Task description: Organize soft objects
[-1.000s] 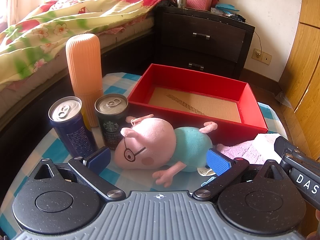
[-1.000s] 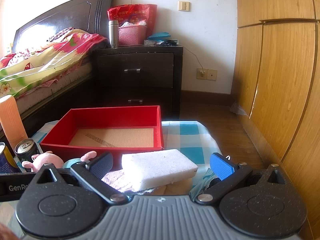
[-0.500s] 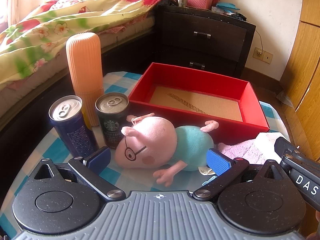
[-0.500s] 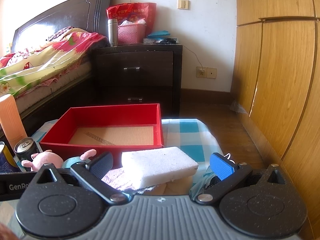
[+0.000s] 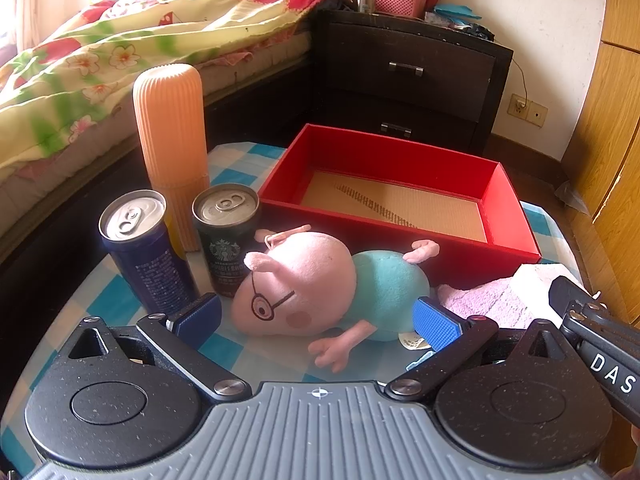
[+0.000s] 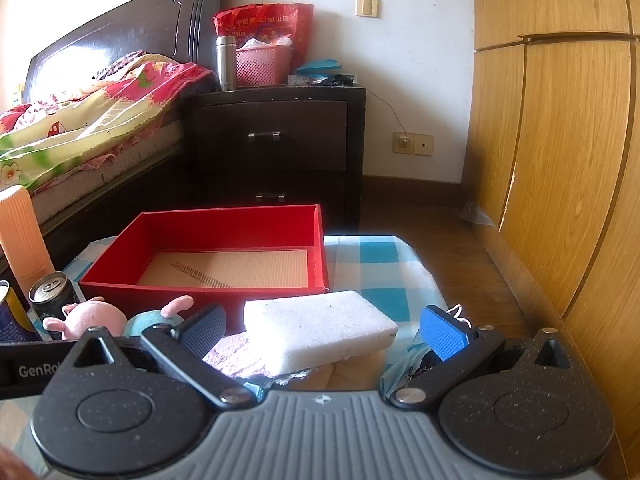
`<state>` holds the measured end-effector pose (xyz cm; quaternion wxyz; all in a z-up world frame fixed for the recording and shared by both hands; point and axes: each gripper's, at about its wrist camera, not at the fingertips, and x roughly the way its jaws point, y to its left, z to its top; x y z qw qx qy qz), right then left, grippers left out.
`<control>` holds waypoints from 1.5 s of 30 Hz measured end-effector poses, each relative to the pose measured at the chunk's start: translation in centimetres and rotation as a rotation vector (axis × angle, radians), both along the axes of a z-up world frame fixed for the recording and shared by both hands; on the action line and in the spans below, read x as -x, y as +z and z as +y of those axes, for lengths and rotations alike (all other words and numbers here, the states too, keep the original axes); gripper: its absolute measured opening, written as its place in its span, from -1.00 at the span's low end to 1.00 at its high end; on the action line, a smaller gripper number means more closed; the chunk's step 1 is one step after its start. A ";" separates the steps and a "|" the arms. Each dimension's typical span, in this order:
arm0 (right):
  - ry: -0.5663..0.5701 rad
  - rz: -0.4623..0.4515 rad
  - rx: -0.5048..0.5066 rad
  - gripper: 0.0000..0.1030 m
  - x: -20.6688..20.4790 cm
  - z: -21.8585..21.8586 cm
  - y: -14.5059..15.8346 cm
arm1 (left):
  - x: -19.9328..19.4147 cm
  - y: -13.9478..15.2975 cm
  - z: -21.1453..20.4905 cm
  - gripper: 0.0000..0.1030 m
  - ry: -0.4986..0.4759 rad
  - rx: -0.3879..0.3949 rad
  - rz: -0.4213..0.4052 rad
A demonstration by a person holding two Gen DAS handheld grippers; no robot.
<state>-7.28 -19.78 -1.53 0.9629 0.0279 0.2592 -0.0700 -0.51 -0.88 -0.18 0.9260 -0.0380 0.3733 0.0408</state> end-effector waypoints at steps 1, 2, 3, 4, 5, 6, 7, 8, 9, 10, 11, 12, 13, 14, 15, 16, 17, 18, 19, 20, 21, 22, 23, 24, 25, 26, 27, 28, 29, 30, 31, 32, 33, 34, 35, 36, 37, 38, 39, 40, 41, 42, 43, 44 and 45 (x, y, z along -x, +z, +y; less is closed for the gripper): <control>0.000 0.001 0.000 0.65 0.0 0.0 0.0 | 0.0 0.0 0.0 0.89 0.000 0.000 0.001; 0.000 0.002 0.000 0.65 0.0 0.0 0.0 | 0.0 0.0 0.0 0.89 0.000 0.000 0.001; 0.000 0.002 0.000 0.65 0.0 0.0 -0.1 | 0.0 0.0 0.0 0.89 0.000 0.000 0.001; 0.000 0.002 0.000 0.65 0.0 0.0 -0.1 | 0.0 0.0 0.1 0.89 -0.001 0.000 0.001; 0.000 0.002 0.001 0.65 0.0 0.1 0.0 | 0.0 0.0 0.0 0.89 0.000 0.000 0.001; 0.000 0.002 0.001 0.65 0.0 0.1 -0.1 | 0.0 0.0 0.1 0.89 -0.001 0.000 0.002; 0.000 0.003 0.000 0.65 0.0 0.1 0.0 | 0.0 0.0 0.0 0.89 -0.002 0.000 0.002; 0.001 0.004 0.001 0.65 0.0 0.1 -0.1 | 0.0 0.0 0.0 0.89 -0.003 -0.001 0.003; 0.002 0.004 0.001 0.65 0.0 0.1 -0.1 | 0.0 -0.1 -0.1 0.89 -0.005 0.000 0.004; 0.003 0.004 0.002 0.65 0.1 0.1 -0.1 | 0.0 -0.1 -0.1 0.89 -0.008 0.001 0.006; 0.006 0.004 0.005 0.65 0.0 0.1 0.0 | 0.0 -0.1 -0.1 0.89 -0.011 0.001 0.007; 0.008 0.004 0.008 0.65 0.1 0.1 -0.1 | 0.0 -0.2 -0.2 0.89 -0.015 0.000 0.009; 0.010 0.005 0.010 0.65 0.1 0.1 -0.1 | 0.0 -0.2 -0.2 0.89 -0.021 -0.001 0.011; 0.013 0.008 0.011 0.65 0.1 0.1 -0.1 | 0.0 -0.2 -0.2 0.89 -0.030 0.000 0.013; 0.017 0.012 0.010 0.65 0.1 0.0 -0.1 | 0.1 -0.3 -0.2 0.89 -0.042 0.004 0.014; 0.017 0.015 0.008 0.65 0.1 -0.2 -0.1 | 0.1 -0.3 -0.3 0.89 -0.057 0.007 0.016; 0.016 0.017 0.006 0.65 0.1 -0.4 0.0 | 0.2 -0.4 -0.4 0.89 -0.072 0.005 0.018; 0.016 0.018 0.005 0.65 0.1 -0.7 0.0 | 0.3 -0.5 -0.5 0.89 -0.090 0.000 0.018; 0.016 0.018 0.005 0.65 0.2 -1.1 0.1 | 0.5 -0.6 -0.6 0.89 -0.110 -0.005 0.019; 0.012 0.015 0.005 0.65 0.3 -1.5 0.3 | 0.7 -0.8 -0.8 0.89 -0.135 -0.005 0.022; 0.002 0.011 0.004 0.65 0.4 -2.1 0.4 | 1.0 -1.0 -1.0 0.89 -0.162 -0.002 0.026; -0.013 0.008 -0.001 0.65 0.5 -2.8 0.5 | 1.3 -1.2 -1.2 0.89 -0.193 0.003 0.032; -0.030 0.007 -0.013 0.65 0.5 -3.7 0.6 | 1.7 -1.5 -1.6 0.87 -0.223 0.008 0.038; -0.048 0.008 -0.028 0.64 0.6 -4.5 0.7 | 2.0 -1.7 -2.0 0.86 -0.253 0.009 0.041; -0.067 0.010 -0.044 0.64 0.7 -5.3 0.8 | 2.4 -1.9 -2.6 0.83 -0.285 0.007 0.043; -0.085 0.012 -0.057 0.64 0.8 -6.1 0.8 | 2.6 -2.1 -3.3 0.81 -0.320 0.003 0.046; -0.100 0.015 -0.066 0.65 1.0 -6.7 0.7 | 2.8 -2.3 -3.8 0.79 -0.355 -0.001 0.052; -0.112 0.020 -0.070 0.65 1.1 -7.2 0.7 | 2.9 -2.4 -4.2 0.71 -0.382 0.001 0.060; -0.117 0.026 -0.073 0.65 1.2 -7.7 0.6 | 2.9 -2.5 -4.3 0.67 -0.392 0.008 0.068; -0.117 0.034 -0.073 0.65 1.3 -8.1 0.4 | 2.8 -2.6 -4.2 0.67 -0.388 0.012 0.072; -0.115 0.040 -0.073 0.64 1.4 -8.4 0.3 | 2.7 -2.6 -4.0 0.67 -0.382 0.011 0.072; -0.107 0.048 -0.070 0.64 1.4 -8.6 0.2 | 2.8 -2.7 -3.7 0.66 -0.373 0.006 0.070; -0.096 0.059 -0.065 0.64 1.4 -8.8 0.0 | 2.7 -2.7 -3.3 0.66 -0.361 0.004 0.069; -0.091 0.067 -0.061 0.64 1.3 -8.9 0.0 | 2.8 -2.7 -2.9 0.66 -0.352 0.006 0.067; -0.081 0.084 -0.060 0.64 1.0 -9.0 -0.1 | 2.6 -2.6 -2.4 0.67 -0.344 0.008 0.072; -0.061 0.111 -0.067 0.64 0.6 -9.2 -0.2 | 2.5 -2.6 -1.9 0.67 -0.335 0.011 0.075; -0.041 0.132 -0.094 0.64 0.1 -9.5 -0.3 | 2.5 -2.7 -1.6 0.67 -0.325 0.009 0.077; -0.029 0.152 -0.114 0.64 -0.5 -9.6 -0.3 | 2.5 -2.8 -1.3 0.67 -0.316 0.006 0.081; -0.017 0.178 -0.119 0.64 -1.2 -9.7 -0.2 | 2.5 -2.8 -1.2 0.67 -0.313 0.007 0.085; 0.005 0.207 -0.132 0.64 -1.9 -9.7 -0.2 | 2.5 -2.8 -1.1 0.68 -0.317 0.012 0.091; 0.019 0.227 -0.170 0.64 -2.6 -9.7 -0.2 | 2.4 -2.8 -1.1 0.68 -0.327 0.018 0.097; 0.021 0.242 -0.211 0.64 -3.3 -9.7 -0.2 | 2.5 -2.7 -1.1 0.68 -0.338 0.023 0.098; 0.036 0.267 -0.246 0.64 -4.1 -9.6 -0.2 | 2.5 -2.5 -1.1 0.69 -0.346 0.029 0.095; 0.058 0.296 -0.281 0.64 -4.8 -9.5 -0.3 | 2.7 -2.2 -1.0 0.71 -0.356 0.034 0.089; 0.072 0.304 -0.305 0.64 -5.4 -9.4 -0.2 | 2.8 -2.0 -0.9 0.72 -0.365 0.038 0.082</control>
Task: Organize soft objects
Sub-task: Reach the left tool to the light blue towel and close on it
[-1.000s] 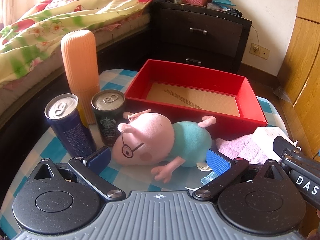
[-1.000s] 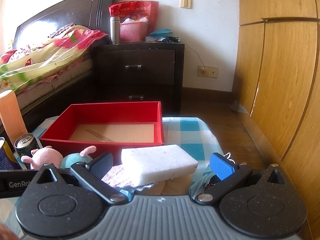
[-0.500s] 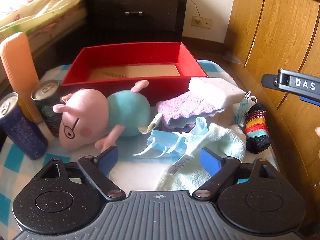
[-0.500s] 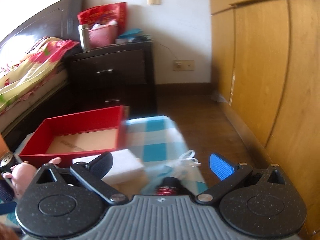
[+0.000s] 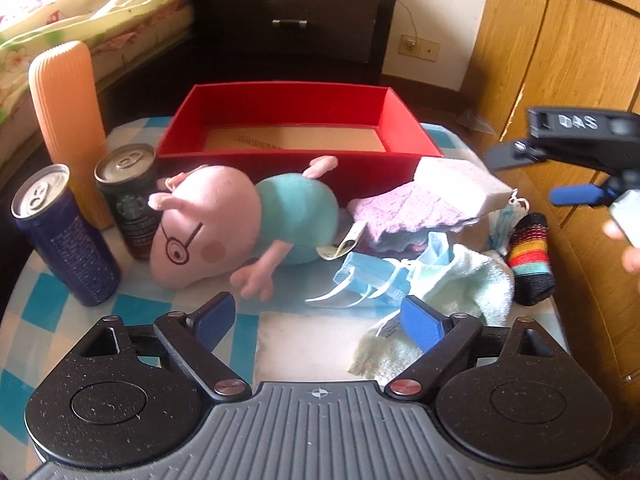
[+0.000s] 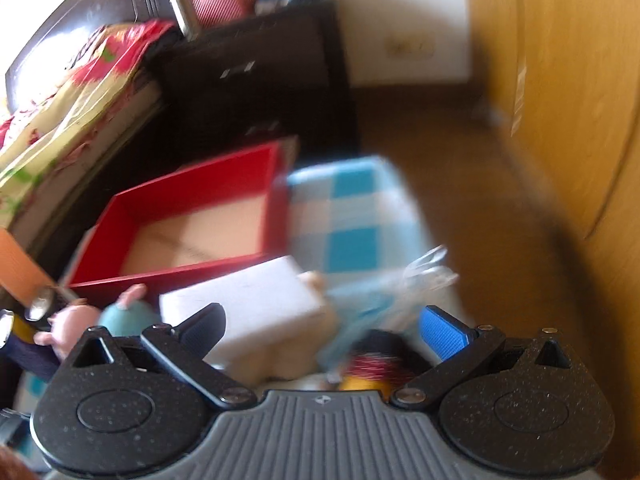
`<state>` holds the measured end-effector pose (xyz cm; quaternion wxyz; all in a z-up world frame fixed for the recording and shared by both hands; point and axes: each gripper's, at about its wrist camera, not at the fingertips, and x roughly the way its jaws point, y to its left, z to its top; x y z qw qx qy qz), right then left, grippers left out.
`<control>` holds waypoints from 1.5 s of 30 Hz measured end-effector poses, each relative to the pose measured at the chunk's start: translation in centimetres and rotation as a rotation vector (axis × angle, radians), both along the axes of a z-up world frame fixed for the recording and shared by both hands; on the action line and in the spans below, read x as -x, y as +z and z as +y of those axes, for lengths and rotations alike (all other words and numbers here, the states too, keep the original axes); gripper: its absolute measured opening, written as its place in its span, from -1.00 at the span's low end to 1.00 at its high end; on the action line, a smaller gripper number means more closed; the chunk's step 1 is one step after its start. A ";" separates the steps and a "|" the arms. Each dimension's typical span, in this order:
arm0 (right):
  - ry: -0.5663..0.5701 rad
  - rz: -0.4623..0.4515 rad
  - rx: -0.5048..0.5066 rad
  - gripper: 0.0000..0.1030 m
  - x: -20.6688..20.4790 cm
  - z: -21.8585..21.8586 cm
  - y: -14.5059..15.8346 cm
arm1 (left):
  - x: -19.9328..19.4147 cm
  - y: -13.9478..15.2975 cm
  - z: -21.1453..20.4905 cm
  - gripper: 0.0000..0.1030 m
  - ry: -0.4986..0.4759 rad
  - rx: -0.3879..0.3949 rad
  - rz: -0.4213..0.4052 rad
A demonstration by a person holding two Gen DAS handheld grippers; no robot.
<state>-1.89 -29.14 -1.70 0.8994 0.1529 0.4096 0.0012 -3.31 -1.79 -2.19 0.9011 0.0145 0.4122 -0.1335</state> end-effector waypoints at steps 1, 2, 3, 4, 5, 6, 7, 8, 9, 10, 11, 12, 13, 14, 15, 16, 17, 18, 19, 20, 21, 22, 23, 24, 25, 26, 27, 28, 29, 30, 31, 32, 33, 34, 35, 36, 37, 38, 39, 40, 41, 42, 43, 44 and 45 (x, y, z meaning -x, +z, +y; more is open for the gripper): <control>0.014 -0.008 0.000 0.64 -0.5 0.1 0.2 | 0.1 0.2 0.1 0.74 -0.004 0.004 -0.008; 0.043 -0.021 0.015 0.64 -1.0 0.4 0.4 | 0.3 0.4 0.4 0.77 -0.005 0.011 -0.012; 0.107 -0.025 0.028 0.64 -1.6 0.6 0.5 | 0.4 0.5 0.5 0.78 -0.006 0.018 -0.013; 0.184 -0.005 0.045 0.64 -2.3 1.1 0.6 | 0.5 0.6 0.7 0.78 -0.008 0.027 -0.010; 0.238 0.026 0.069 0.64 -3.1 1.4 0.6 | 0.5 0.6 0.8 0.78 -0.012 0.033 -0.007; 0.274 0.054 0.092 0.64 -3.9 1.6 0.5 | 0.6 0.7 0.9 0.78 -0.017 0.038 -0.003; 0.302 0.073 0.106 0.64 -4.6 1.6 0.4 | 0.6 0.7 1.0 0.78 -0.020 0.042 -0.003; 0.321 0.091 0.106 0.64 -5.2 1.6 0.2 | 0.7 0.6 1.0 0.78 -0.021 0.042 -0.002; 0.339 0.113 0.084 0.64 -5.7 1.5 0.0 | 0.7 0.6 1.0 0.78 -0.022 0.041 0.000; 0.360 0.134 0.039 0.64 -6.2 1.4 -0.4 | 0.6 0.5 1.0 0.78 -0.023 0.042 0.004; 0.381 0.154 -0.015 0.64 -6.5 1.4 -0.7 | 0.6 0.4 1.0 0.78 -0.023 0.044 0.009; 0.393 0.174 -0.057 0.64 -6.8 1.4 -1.2 | 0.5 0.4 0.9 0.78 -0.026 0.047 0.014; 0.406 0.185 -0.083 0.64 -7.0 1.7 -1.6 | 0.5 0.3 0.9 0.78 -0.029 0.050 0.017; 0.419 0.194 -0.093 0.64 -7.2 1.9 -2.1 | 0.5 0.3 0.8 0.78 -0.034 0.051 0.018; 0.421 0.201 -0.089 0.64 -7.3 2.1 -2.4 | 0.5 0.3 0.7 0.78 -0.038 0.051 0.018; 0.420 0.204 -0.085 0.64 -7.4 2.4 -2.8 | 0.5 0.3 0.5 0.79 -0.043 0.051 0.020; 0.424 0.215 -0.086 0.65 -7.7 2.6 -3.3 | 0.5 0.2 0.4 0.79 -0.048 0.050 0.023; 0.428 0.224 -0.083 0.65 -7.8 2.9 -3.6 | 0.5 0.2 0.3 0.79 -0.054 0.049 0.025; 0.429 0.220 -0.066 0.65 -7.8 3.1 -3.8 | 0.6 0.1 0.2 0.79 -0.058 0.047 0.027; 0.420 0.213 -0.043 0.65 -7.7 3.2 -3.8 | 0.6 0.0 0.1 0.79 -0.062 0.045 0.028; 0.423 0.208 -0.034 0.65 -7.6 3.3 -3.8 | 0.6 0.0 -0.1 0.79 -0.065 0.041 0.030; 0.432 0.204 -0.031 0.63 -7.4 3.2 -3.8 | 0.5 0.0 -0.1 0.79 -0.064 0.039 0.030; 0.425 0.198 -0.022 0.58 -7.1 3.1 -3.8 | 0.5 0.0 -0.2 0.79 -0.064 0.039 0.030; 0.417 0.194 -0.018 0.55 -6.7 3.0 -3.8 | 0.5 0.1 -0.3 0.79 -0.064 0.042 0.028; 0.408 0.186 -0.016 0.49 -6.2 2.9 -3.8 | 0.6 0.2 -0.3 0.79 -0.066 0.043 0.023; 0.404 0.175 -0.014 0.46 -5.7 2.8 -3.7 | 0.7 0.4 -0.4 0.79 -0.068 0.043 0.015; 0.403 0.166 -0.017 0.44 -5.1 2.7 -3.5 | 0.8 0.5 -0.6 0.80 -0.071 0.037 0.006; 0.396 0.157 -0.024 0.43 -4.5 2.6 -3.4 | 0.9 0.6 -0.8 0.81 -0.071 0.024 -0.004; 0.378 0.146 -0.038 0.42 -3.8 2.4 -3.3 | 0.9 0.7 -1.0 0.81 -0.070 0.005 -0.014; 0.368 0.142 -0.055 0.42 -3.3 2.2 -3.3 | 1.0 0.7 -1.2 0.82 -0.072 -0.011 -0.025; 0.367 0.137 -0.067 0.40 -2.7 2.1 -3.1 | 1.1 0.7 -1.5 0.84 -0.077 -0.024 -0.031; 0.358 0.124 -0.077 0.40 -2.1 1.9 -2.8 | 1.1 0.7 -1.6 0.84 -0.085 -0.029 -0.034; 0.344 0.110 -0.096 0.40 -1.6 1.6 -2.3 | 1.2 0.8 -1.8 0.84 -0.092 -0.029 -0.038; 0.329 0.093 -0.126 0.40 -0.9 1.1 -1.8 | 1.3 0.8 -1.9 0.84 -0.098 -0.028 -0.043; 0.309 0.073 -0.155 0.40 -0.4 0.6 -1.2 | 1.4 0.9 -2.1 0.84 -0.106 -0.028 -0.057; 0.288 0.048 -0.176 0.41 0.2 0.2 -0.5 | 1.5 1.0 -2.3 0.84 -0.117 -0.037 -0.080; 0.273 0.023 -0.187 0.41 0.8 -0.2 0.2 | 1.6 1.2 -2.7 0.83 -0.138 -0.049 -0.112; 0.263 -0.003 -0.196 0.41 1.4 -0.7 0.8 | 1.8 1.3 -3.2 0.83 -0.170 -0.061 -0.150; 0.251 -0.025 -0.205 0.41 1.8 -1.1 1.3 | 2.1 1.5 -3.7 0.83 -0.208 -0.072 -0.182; 0.234 -0.044 -0.214 0.42 2.2 -1.6 1.7 | 2.3 1.5 -4.2 0.82 -0.252 -0.082 -0.208; 0.219 -0.058 -0.230 0.43 2.4 -2.2 2.0 | 2.5 1.4 -4.8 0.82 -0.298 -0.092 -0.226; 0.215 -0.061 -0.245 0.43 2.6 -2.7 2.0 | 2.8 1.2 -5.5 0.82 -0.348 -0.103 -0.233; 0.209 -0.062 -0.254 0.44 2.7 -3.2 2.0 | 3.0 0.7 -6.1 0.82 -0.397 -0.115 -0.230; 0.199 -0.061 -0.258 0.45 2.8 -3.6 1.9 | 3.1 0.1 -6.8 0.81 -0.432 -0.125 -0.219; 0.194 -0.057 -0.261 0.45 2.9 -4.1 1.7 | 3.2 -0.7 -7.5 0.79 -0.454 -0.127 -0.199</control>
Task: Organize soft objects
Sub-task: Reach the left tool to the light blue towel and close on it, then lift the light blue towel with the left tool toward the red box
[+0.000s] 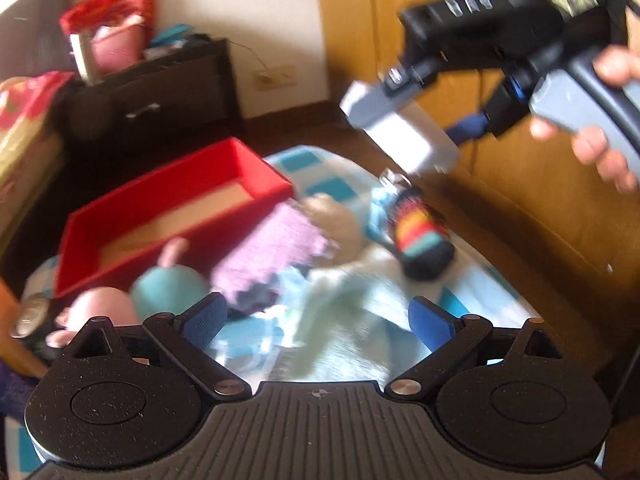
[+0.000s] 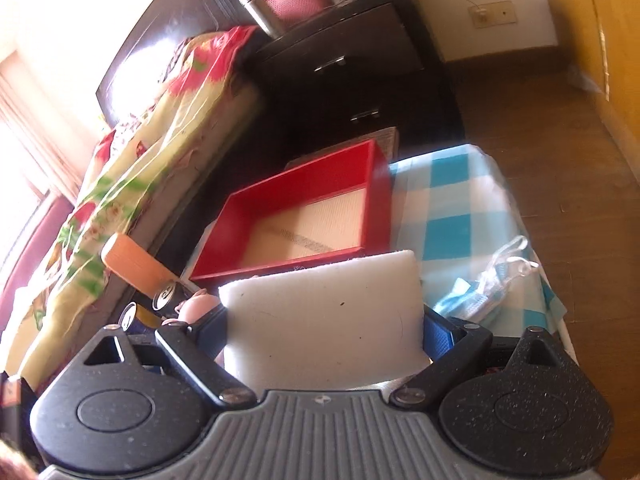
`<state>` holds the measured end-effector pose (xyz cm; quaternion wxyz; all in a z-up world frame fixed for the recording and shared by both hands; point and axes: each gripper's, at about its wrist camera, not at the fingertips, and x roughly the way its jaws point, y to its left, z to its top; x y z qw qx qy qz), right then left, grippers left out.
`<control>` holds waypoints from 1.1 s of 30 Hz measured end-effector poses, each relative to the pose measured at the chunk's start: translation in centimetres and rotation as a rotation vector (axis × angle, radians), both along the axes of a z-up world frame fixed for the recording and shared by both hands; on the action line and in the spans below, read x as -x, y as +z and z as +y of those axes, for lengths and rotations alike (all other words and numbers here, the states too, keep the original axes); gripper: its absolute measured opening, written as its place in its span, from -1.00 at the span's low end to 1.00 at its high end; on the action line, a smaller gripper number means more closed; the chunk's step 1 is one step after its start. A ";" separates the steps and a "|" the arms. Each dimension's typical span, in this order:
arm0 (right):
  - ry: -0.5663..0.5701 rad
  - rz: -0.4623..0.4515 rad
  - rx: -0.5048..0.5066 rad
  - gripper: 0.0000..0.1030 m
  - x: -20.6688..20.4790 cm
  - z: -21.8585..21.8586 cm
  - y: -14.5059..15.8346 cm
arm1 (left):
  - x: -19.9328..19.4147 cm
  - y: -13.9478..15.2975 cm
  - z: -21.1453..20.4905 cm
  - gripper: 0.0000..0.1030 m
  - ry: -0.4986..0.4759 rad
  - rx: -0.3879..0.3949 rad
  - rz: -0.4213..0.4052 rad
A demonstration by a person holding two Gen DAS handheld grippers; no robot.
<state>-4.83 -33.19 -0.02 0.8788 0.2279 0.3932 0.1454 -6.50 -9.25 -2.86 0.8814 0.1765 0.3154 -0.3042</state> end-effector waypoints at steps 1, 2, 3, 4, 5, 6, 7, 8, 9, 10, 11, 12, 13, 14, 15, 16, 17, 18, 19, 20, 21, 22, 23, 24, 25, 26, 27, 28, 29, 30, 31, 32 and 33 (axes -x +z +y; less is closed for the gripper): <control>0.001 0.005 -0.003 0.46 0.1 -0.4 -0.2 | 0.0 -0.7 -0.7 0.67 -0.020 -0.005 0.030; 0.001 0.011 -0.005 0.46 0.1 -0.7 -0.4 | -0.2 -1.5 -1.3 0.53 -0.041 -0.011 0.064; -0.003 0.018 -0.006 0.46 0.1 -1.0 -0.5 | -0.3 -2.2 -1.9 0.44 -0.047 -0.021 0.090; -0.006 0.024 -0.006 0.46 0.2 -1.1 -0.7 | -0.4 -2.9 -2.4 0.21 -0.038 -0.038 0.102; -0.002 0.028 -0.008 0.47 0.2 -1.3 -0.8 | -0.7 -3.6 -2.9 0.04 -0.024 -0.068 0.109; 0.000 0.027 -0.012 0.47 0.2 -1.4 -0.8 | -1.1 -4.3 -3.5 -0.04 -0.006 -0.100 0.113; -0.001 0.024 -0.014 0.47 0.2 -1.6 -0.8 | -1.5 -4.9 -3.8 -0.16 0.015 -0.121 0.118; 0.000 0.021 -0.017 0.47 0.2 -1.6 -0.7 | -2.0 -5.4 -3.9 -0.35 0.038 -0.136 0.130; 0.001 0.016 -0.021 0.48 0.3 -1.7 -0.6 | -2.3 -5.7 -3.9 -0.36 0.051 -0.128 0.139; 0.000 0.013 -0.028 0.48 0.4 -1.9 -0.5 | -2.6 -5.6 -3.7 -0.51 0.059 -0.112 0.146; 0.000 0.010 -0.033 0.48 0.4 -2.0 -0.5 | -2.8 -5.6 -3.7 -0.65 0.064 -0.109 0.157; -0.001 0.007 -0.036 0.48 0.4 -2.0 -0.4 | -2.9 -5.4 -3.3 -0.69 0.068 -0.107 0.165; -0.003 0.004 -0.039 0.48 0.4 -2.1 -0.3 | -2.9 -5.2 -2.9 -0.74 0.072 -0.100 0.179; -0.007 0.003 -0.042 0.48 0.4 -2.2 -0.2 | -2.8 -5.0 -2.4 -0.79 0.076 -0.096 0.196; -0.011 0.003 -0.046 0.48 0.4 -2.3 -0.2 | -2.7 -4.8 -1.9 -0.81 0.084 -0.095 0.213; -0.013 0.004 -0.050 0.48 0.4 -2.4 -0.2 | -2.5 -4.5 -1.4 -0.85 0.093 -0.089 0.232; -0.015 0.003 -0.052 0.48 0.5 -2.4 -0.1 | -2.2 -4.1 -0.8 -0.87 0.099 -0.074 0.250; -0.019 0.000 -0.056 0.48 0.5 -2.4 0.0 | -2.0 -3.7 0.1 -0.87 0.112 -0.048 0.274; -0.021 -0.003 -0.063 0.48 0.5 -2.4 0.1 | -1.8 -3.2 0.9 -0.87 0.125 -0.012 0.304; -0.021 -0.006 -0.070 0.48 0.5 -2.4 0.3 | -1.5 -2.6 1.6 -0.87 0.137 0.031 0.330; -0.019 -0.010 -0.077 0.48 0.5 -2.2 0.5 | -1.0 -1.9 2.5 -0.87 0.147 0.070 0.347; -0.018 -0.015 -0.082 0.48 0.6 -2.1 0.7 | -0.6 -1.3 3.4 -0.87 0.160 0.101 0.357; -0.017 -0.019 -0.087 0.48 0.6 -1.8 0.8 | -0.3 -0.6 4.2 -0.88 0.174 0.132 0.366; -0.013 -0.021 -0.090 0.48 0.6 -1.5 0.9 | 0.0 0.1 5.2 -0.88 0.189 0.166 0.374; -0.007 -0.022 -0.094 0.48 0.6 -1.1 1.0 | 0.3 0.8 6.1 -0.88 0.205 0.200 0.380; -0.001 -0.022 -0.098 0.48 0.5 -0.8 1.1 | 0.5 1.5 6.9 -0.88 0.222 0.231 0.383; 0.006 -0.022 -0.099 0.48 0.5 -0.4 1.1 | 0.7 2.4 7.7 -0.88 0.239 0.257 0.377; 0.010 -0.023 -0.098 0.48 0.5 0.0 1.2 | 0.7 3.3 8.5 -0.88 0.256 0.283 0.364; 0.017 -0.025 -0.095 0.48 0.5 0.4 1.3 | 0.6 4.3 9.1 -0.89 0.272 0.311 0.351; 0.024 -0.029 -0.092 0.48 0.4 0.9 1.4 | 0.7 5.4 9.8 -0.89 0.286 0.338 0.334; 0.029 -0.032 -0.090 0.48 0.3 1.3 1.5 | 0.8 6.4 10.4 -0.93 0.299 0.363 0.312; 0.035 -0.033 -0.090 0.48 0.3 1.7 1.5 | 0.8 7.5 10.6 -0.96 0.305 0.385 0.290; 0.042 -0.034 -0.090 0.48 0.2 2.0 1.6 | 0.8 8.4 10.9 -0.96 0.306 0.404 0.269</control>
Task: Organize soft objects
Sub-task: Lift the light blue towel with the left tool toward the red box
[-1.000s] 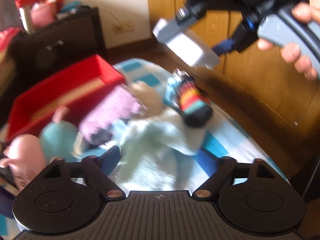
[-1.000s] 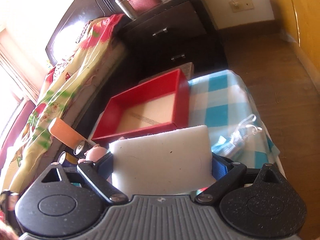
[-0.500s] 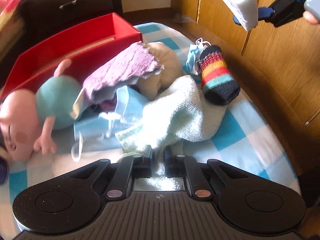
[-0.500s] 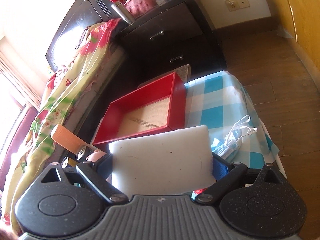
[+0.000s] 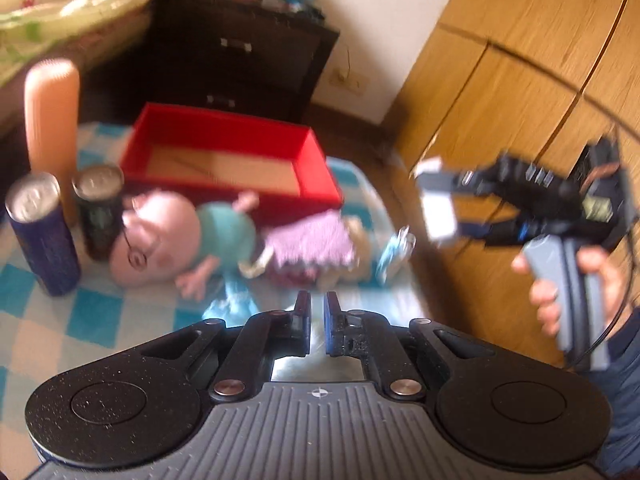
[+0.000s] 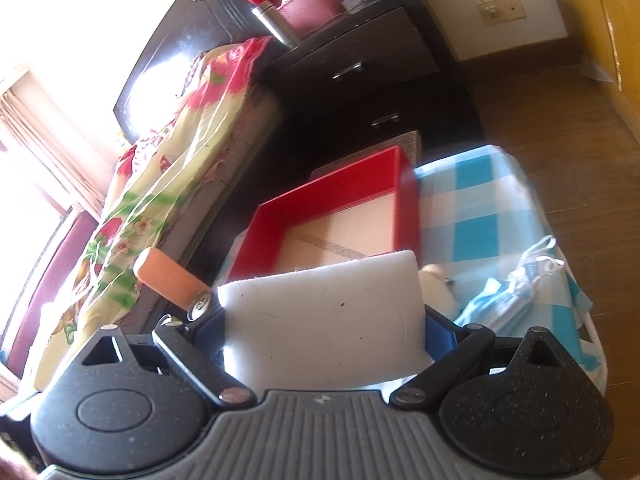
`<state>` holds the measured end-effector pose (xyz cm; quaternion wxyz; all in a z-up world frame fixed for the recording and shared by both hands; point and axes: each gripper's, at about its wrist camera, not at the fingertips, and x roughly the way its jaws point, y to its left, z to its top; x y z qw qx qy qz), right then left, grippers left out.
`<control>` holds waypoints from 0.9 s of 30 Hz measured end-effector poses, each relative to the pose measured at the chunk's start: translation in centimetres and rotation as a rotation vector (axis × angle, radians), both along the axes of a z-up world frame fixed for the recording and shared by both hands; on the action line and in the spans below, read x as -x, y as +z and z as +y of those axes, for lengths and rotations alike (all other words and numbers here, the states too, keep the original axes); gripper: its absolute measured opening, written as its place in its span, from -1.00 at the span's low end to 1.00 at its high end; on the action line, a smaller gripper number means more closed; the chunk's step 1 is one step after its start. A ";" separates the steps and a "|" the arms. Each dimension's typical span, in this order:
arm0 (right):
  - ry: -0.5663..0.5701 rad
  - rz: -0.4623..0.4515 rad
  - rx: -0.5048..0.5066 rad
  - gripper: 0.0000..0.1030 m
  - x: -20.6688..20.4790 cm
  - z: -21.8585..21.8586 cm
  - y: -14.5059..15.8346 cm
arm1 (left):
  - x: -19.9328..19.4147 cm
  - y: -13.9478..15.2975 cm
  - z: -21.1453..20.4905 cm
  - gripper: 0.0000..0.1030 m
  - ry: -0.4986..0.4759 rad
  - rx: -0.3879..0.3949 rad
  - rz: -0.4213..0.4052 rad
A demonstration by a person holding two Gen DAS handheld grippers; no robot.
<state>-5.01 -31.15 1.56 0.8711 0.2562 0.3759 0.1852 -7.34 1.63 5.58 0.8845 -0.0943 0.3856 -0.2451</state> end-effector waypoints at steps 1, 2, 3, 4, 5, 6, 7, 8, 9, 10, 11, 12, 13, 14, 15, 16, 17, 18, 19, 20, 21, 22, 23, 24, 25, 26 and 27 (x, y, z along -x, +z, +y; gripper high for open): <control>0.005 -0.002 0.001 0.48 -0.1 0.3 0.1 | -0.3 0.7 0.0 -0.96 0.008 0.015 -0.020; 0.009 -0.005 0.002 0.48 -0.1 0.7 0.1 | -0.3 1.4 0.0 -0.95 0.012 0.024 -0.038; 0.013 -0.008 0.002 0.48 -0.2 0.9 0.2 | -0.5 2.0 -0.2 -0.95 0.015 0.018 -0.058; 0.017 -0.010 0.001 0.48 -0.2 1.2 0.2 | -0.3 2.3 -0.5 -0.95 0.019 -0.005 -0.077; 0.020 -0.012 0.005 0.48 -0.2 1.4 0.3 | 0.0 2.6 -0.6 -0.92 0.010 -0.034 -0.084; 0.022 -0.015 0.012 0.48 -0.2 1.5 0.3 | 0.1 2.4 -0.9 -0.84 -0.031 -0.062 -0.071; 0.024 -0.015 0.019 0.48 -0.1 1.6 0.3 | 0.4 1.9 -1.2 -0.66 -0.057 -0.088 -0.056; 0.028 -0.014 0.023 0.48 -0.1 1.7 0.2 | 0.8 0.8 -1.7 -0.49 -0.070 -0.119 -0.039; 0.031 -0.012 0.025 0.48 0.0 1.8 0.1 | 1.3 -0.4 -2.2 -0.35 -0.106 -0.170 -0.017; 0.032 -0.011 0.027 0.48 0.0 1.7 0.0 | 1.5 -1.5 -3.0 -0.10 -0.143 -0.227 -0.006; 0.035 -0.009 0.028 0.48 0.1 1.7 0.0 | 1.8 -3.0 -3.6 -0.12 -0.166 -0.292 -0.004; 0.036 -0.007 0.030 0.48 0.2 1.7 -0.1 | 2.0 -4.3 -4.4 -0.12 -0.204 -0.351 0.003; 0.035 -0.006 0.030 0.48 0.3 1.7 -0.1 | 2.2 -5.4 -5.3 -0.10 -0.248 -0.401 0.008; 0.037 -0.006 0.030 0.48 0.4 1.7 -0.1 | 2.2 -6.7 -5.9 -0.11 -0.279 -0.458 0.001; 0.042 -0.007 0.030 0.48 0.5 1.7 -0.1 | 2.5 -7.4 -6.7 -0.10 -0.311 -0.508 -0.013; 0.043 -0.008 0.030 0.48 0.6 1.7 -0.1 | 2.7 -8.1 -7.4 -0.02 -0.370 -0.556 -0.037; 0.042 -0.008 0.030 0.48 0.7 1.7 -0.1 | 2.9 -8.6 -8.0 0.13 -0.415 -0.599 -0.068; 0.043 -0.006 0.029 0.48 0.6 1.6 -0.2 | 3.0 -9.0 -8.5 0.25 -0.456 -0.634 -0.093; 0.045 -0.002 0.028 0.48 0.6 1.6 -0.3 | 2.9 -9.5 -9.0 0.52 -0.517 -0.658 -0.095; 0.046 0.003 0.028 0.48 0.5 1.7 -0.4 | 2.6 -10.3 -9.4 0.53 -0.571 -0.686 -0.095; 0.048 0.009 0.029 0.48 0.4 1.7 -0.6 | 2.4 -11.0 -9.8 0.53 -0.587 -0.715 -0.101; 0.051 0.015 0.030 0.48 0.2 1.8 -0.7 | 2.0 -11.9 -10.0 0.53 -0.609 -0.735 -0.094; 0.056 0.019 0.033 0.48 0.1 1.9 -0.8 | 1.6 -12.7 -10.2 0.54 -0.635 -0.743 -0.067; 0.060 0.023 0.037 0.48 0.1 2.1 -0.9 | 1.1 -13.6 -10.2 0.53 -0.640 -0.757 -0.024; 0.065 0.025 0.039 0.48 0.0 2.2 -1.0 | 0.5 -14.2 -10.0 0.57 -0.626 -0.748 0.019; 0.070 0.026 0.040 0.48 0.0 2.3 -1.0 | 0.0 -14.2 -9.6 0.47 -0.602 -0.708 0.053; 0.073 0.026 0.041 0.48 0.0 2.3 -1.1 | -0.2 -13.9 -9.3 0.31 -0.574 -0.684 0.070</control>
